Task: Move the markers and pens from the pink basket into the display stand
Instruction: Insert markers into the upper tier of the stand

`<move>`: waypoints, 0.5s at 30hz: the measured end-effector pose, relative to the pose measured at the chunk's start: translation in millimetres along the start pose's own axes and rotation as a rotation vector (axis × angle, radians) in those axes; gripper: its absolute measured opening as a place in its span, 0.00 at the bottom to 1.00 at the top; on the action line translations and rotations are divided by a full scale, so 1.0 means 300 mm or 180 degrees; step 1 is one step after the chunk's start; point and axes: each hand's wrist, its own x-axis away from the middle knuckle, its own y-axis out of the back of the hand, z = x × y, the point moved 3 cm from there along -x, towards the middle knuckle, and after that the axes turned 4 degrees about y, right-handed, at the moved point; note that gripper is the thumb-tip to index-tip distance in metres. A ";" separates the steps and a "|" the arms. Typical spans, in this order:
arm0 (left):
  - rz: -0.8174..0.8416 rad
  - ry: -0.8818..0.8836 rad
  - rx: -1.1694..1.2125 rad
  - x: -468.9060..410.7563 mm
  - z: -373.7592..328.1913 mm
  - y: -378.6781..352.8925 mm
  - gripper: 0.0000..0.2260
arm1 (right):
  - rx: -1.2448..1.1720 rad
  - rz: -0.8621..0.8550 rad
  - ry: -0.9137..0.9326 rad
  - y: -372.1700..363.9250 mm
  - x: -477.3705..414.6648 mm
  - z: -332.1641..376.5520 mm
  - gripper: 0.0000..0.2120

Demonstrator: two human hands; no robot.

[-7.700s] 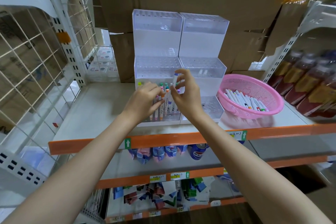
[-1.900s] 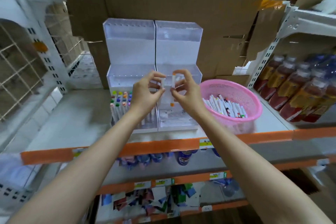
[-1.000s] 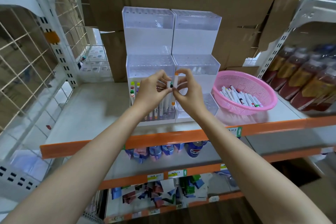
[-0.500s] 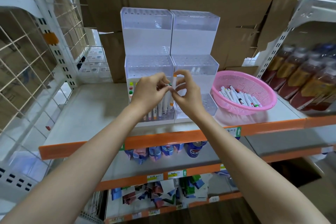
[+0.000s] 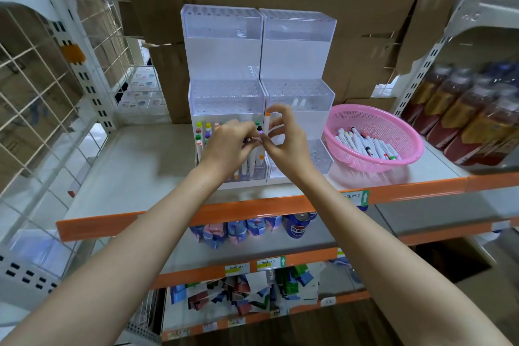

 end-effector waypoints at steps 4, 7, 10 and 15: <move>0.0019 -0.0135 -0.0171 0.006 -0.006 -0.005 0.06 | -0.0010 0.0009 -0.0012 -0.003 0.006 0.002 0.19; 0.0017 -0.0101 -0.0219 0.013 -0.003 -0.010 0.06 | -0.0014 0.0028 -0.0039 -0.005 0.009 0.000 0.19; 0.0001 -0.0134 -0.0277 0.013 -0.004 -0.009 0.06 | -0.0017 0.0044 -0.0063 -0.003 0.009 -0.004 0.20; -0.0080 -0.0458 -0.0681 0.026 -0.009 -0.003 0.08 | -0.0016 0.0037 -0.0056 0.000 0.006 -0.003 0.20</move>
